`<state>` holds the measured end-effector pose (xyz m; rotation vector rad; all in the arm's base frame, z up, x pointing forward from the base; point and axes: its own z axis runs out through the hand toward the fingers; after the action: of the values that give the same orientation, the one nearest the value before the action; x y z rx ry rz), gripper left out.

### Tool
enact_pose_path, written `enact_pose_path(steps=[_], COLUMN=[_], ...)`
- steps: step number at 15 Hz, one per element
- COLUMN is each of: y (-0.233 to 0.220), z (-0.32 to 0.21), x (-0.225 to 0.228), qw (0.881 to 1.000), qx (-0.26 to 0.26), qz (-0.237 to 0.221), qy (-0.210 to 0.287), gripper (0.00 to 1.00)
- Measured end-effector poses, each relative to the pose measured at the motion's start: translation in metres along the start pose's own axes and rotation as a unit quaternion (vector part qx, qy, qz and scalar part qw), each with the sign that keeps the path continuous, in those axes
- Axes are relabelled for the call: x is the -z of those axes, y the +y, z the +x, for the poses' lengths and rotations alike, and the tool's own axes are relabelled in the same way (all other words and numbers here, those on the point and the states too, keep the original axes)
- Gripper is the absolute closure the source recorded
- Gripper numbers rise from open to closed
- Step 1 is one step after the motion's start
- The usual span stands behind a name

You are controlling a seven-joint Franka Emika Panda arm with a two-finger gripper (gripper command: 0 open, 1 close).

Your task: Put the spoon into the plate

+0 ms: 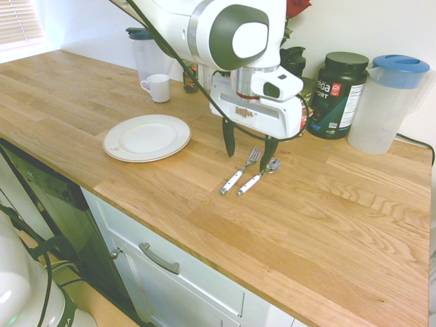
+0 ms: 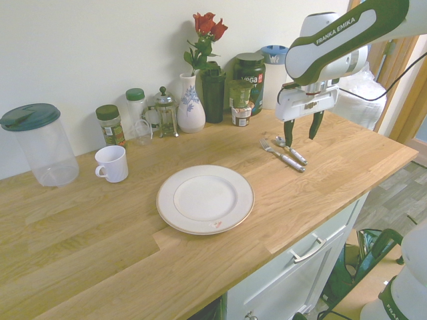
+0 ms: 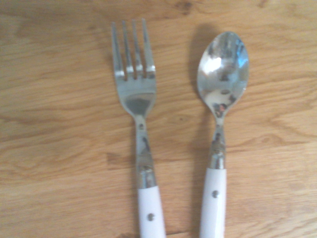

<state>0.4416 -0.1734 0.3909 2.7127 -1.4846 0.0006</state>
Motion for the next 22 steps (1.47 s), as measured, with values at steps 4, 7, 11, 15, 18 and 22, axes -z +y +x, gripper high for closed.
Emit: enact_pose_path(steps=[4, 7, 11, 15, 18, 22], y=[0.016, 0.014, 0.008, 0.006, 0.004, -0.001], z=[0.018, 0.022, 0.023, 0.023, 0.023, 0.025], x=[-0.025, -0.038, -0.049, -0.053, -0.057, -0.059], qw=[1.0, 1.0, 1.0, 1.0, 1.0, 1.0], qx=[-0.004, -0.002, -0.002, -0.001, -0.001, 0.003], qz=[-0.007, -0.008, -0.005, -0.003, -0.002, 0.002], qy=[-0.012, -0.012, -0.013, -0.016, -0.02, -0.021], gripper=[1.0, 1.0, 1.0, 1.0, 1.0, 1.0])
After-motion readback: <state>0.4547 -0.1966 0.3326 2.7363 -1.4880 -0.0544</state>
